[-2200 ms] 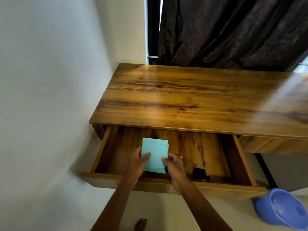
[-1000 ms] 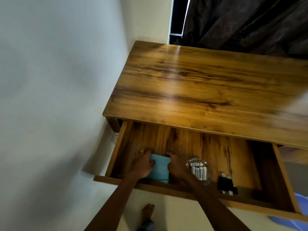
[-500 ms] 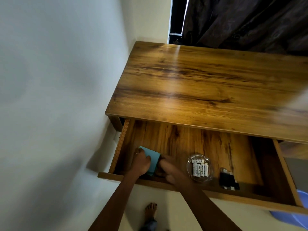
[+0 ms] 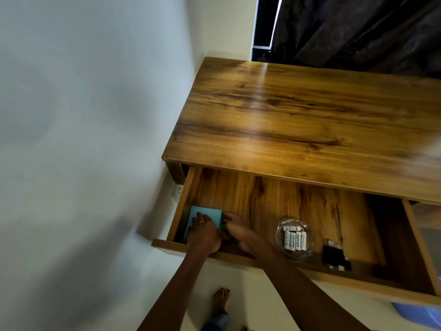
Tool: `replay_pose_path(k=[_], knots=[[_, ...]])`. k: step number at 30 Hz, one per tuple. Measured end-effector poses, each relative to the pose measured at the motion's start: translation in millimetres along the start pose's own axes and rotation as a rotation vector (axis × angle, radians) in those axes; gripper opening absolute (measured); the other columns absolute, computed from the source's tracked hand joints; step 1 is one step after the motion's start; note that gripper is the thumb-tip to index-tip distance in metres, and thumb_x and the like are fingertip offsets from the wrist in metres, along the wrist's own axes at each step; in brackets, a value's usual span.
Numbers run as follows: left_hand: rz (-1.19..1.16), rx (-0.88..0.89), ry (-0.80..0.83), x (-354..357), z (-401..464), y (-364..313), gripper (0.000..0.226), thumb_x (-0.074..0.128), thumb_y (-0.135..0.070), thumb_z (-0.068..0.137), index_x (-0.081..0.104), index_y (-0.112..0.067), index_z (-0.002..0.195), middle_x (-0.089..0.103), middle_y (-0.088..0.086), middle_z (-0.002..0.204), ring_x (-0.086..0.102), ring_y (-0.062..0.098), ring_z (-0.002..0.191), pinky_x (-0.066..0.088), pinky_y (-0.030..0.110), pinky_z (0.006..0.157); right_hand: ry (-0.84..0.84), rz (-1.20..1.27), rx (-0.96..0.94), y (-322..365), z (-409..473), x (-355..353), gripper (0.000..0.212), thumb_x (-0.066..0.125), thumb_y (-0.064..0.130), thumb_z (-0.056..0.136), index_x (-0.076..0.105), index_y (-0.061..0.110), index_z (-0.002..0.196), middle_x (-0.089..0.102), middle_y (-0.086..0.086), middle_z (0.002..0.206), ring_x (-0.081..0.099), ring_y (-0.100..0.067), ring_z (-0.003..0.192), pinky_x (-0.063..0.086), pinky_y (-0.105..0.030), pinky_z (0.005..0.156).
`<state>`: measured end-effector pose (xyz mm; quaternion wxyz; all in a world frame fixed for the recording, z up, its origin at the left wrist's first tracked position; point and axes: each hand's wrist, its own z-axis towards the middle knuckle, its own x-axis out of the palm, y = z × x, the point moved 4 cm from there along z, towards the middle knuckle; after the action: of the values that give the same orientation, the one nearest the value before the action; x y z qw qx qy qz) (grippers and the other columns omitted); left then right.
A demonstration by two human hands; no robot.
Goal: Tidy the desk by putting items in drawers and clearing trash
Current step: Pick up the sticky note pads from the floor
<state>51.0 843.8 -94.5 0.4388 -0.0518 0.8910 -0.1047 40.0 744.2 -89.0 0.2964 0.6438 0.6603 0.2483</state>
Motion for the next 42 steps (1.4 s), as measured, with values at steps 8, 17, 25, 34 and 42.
replay_pose_path(k=[8, 17, 25, 34, 42], knots=[[-0.212, 0.190, -0.490, -15, -24, -14, 0.039, 0.047, -0.031, 0.095, 0.048, -0.017, 0.131, 0.058, 0.005, 0.125, 0.053, 0.020, 0.117, 0.045, 0.033, 0.099, -0.191, -0.278, -0.231, -21, -24, -41, 0.036, 0.043, 0.004, 0.092, 0.059, 0.016, 0.122, 0.062, -0.006, 0.121, 0.059, -0.019, 0.103, 0.049, -0.033, 0.088], [-0.110, 0.362, -0.609, 36, -95, -29, 0.071, 0.013, -0.053, 0.097, 0.064, -0.007, 0.114, 0.066, 0.013, 0.117, 0.061, 0.033, 0.110, 0.042, 0.049, 0.097, -0.455, -0.957, -0.586, -65, -104, -65, 0.043, 0.023, 0.032, 0.098, 0.053, 0.020, 0.125, 0.054, -0.001, 0.132, 0.047, -0.017, 0.123, 0.035, -0.030, 0.102], [-0.083, 0.343, -0.540, 104, -157, -15, 0.058, 0.034, -0.054, 0.084, 0.046, -0.019, 0.129, 0.062, 0.013, 0.124, 0.064, 0.034, 0.106, 0.050, 0.052, 0.084, -0.687, -1.130, -0.611, -141, -171, -69, 0.043, 0.045, 0.033, 0.083, 0.056, 0.024, 0.123, 0.057, -0.001, 0.132, 0.053, -0.023, 0.125, 0.046, -0.044, 0.098], [-0.077, 0.352, -0.088, 237, -231, 44, 0.061, 0.041, -0.049, 0.085, 0.032, -0.026, 0.141, 0.038, -0.002, 0.144, 0.038, 0.015, 0.131, 0.035, 0.033, 0.106, -0.695, -1.018, -0.256, -323, -258, -78, 0.043, 0.074, 0.021, 0.059, 0.064, 0.028, 0.101, 0.064, 0.002, 0.112, 0.062, -0.022, 0.099, 0.051, -0.041, 0.075], [-0.144, 0.297, 0.045, 375, -351, 120, 0.051, 0.052, -0.032, 0.094, 0.038, -0.016, 0.139, 0.046, 0.007, 0.140, 0.045, 0.021, 0.128, 0.035, 0.029, 0.105, -0.612, -0.934, -0.004, -513, -377, -27, 0.047, 0.045, 0.026, 0.090, 0.035, 0.027, 0.135, 0.031, 0.002, 0.146, 0.031, -0.021, 0.131, 0.031, -0.040, 0.104]])
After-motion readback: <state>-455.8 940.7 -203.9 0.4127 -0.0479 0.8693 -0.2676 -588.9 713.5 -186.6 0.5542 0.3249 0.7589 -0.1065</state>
